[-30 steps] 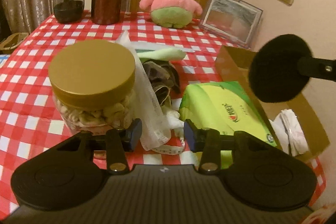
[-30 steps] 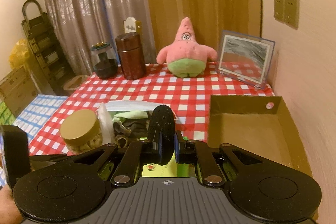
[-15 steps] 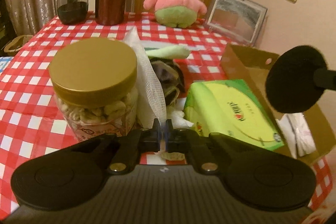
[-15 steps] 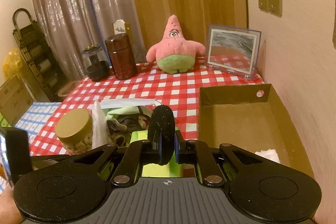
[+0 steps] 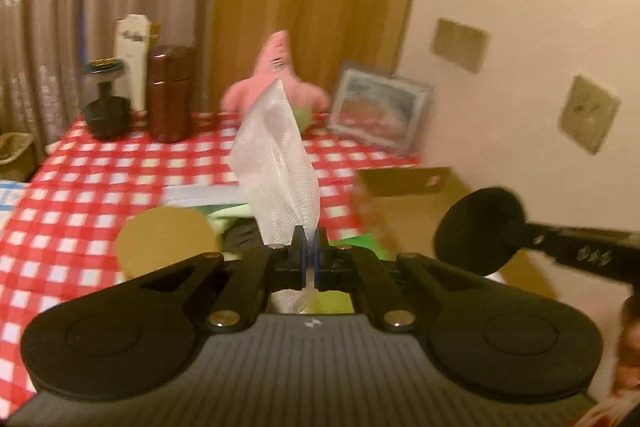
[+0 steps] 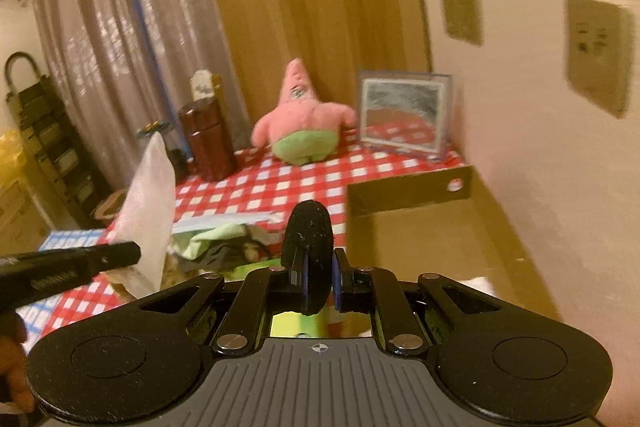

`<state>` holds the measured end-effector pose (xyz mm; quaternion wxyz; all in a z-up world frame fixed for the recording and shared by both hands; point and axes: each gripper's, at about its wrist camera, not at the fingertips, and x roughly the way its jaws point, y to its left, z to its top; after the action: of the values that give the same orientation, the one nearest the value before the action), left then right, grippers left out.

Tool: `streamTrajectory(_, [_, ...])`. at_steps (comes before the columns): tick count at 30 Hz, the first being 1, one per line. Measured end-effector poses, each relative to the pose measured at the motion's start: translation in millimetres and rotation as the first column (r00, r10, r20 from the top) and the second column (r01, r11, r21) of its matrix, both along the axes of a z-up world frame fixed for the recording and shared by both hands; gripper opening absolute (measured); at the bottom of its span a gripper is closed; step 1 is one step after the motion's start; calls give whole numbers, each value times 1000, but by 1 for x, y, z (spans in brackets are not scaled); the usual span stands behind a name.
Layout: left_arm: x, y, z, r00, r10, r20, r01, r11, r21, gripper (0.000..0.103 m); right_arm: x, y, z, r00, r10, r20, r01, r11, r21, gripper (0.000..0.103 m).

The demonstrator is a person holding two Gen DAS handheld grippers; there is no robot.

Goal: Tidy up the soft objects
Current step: 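Carry puff and bag into the cardboard box and open both grippers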

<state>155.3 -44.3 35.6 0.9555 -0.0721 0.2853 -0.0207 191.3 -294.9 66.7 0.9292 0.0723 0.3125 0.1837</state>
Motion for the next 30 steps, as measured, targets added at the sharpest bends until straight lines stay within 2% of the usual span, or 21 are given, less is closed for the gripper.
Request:
streamTrajectory(7, [13, -47, 15, 988, -155, -1, 155, 985, -71, 2, -4, -53, 8, 989, -149, 15, 149, 989, -22, 11])
streamTrajectory(14, [37, -101, -5, 956, -290, -46, 282, 950, -132, 2, 4, -92, -8, 971, -238, -20, 238, 971, -27, 11])
streamTrajectory(19, [53, -129, -26, 940, -330, -88, 315, 937, -149, 2, 11, -105, -22, 963, -266, -45, 264, 964, -36, 11])
streamTrajectory(25, [74, -142, -43, 929, -349, -122, 329, 931, -157, 2, 15, -113, -31, 957, -283, -64, 282, 959, -25, 11])
streamTrajectory(30, [90, -150, -42, 927, -357, -112, 337, 927, -168, 2, 21, -115, -33, 954, -292, -68, 291, 956, -21, 11])
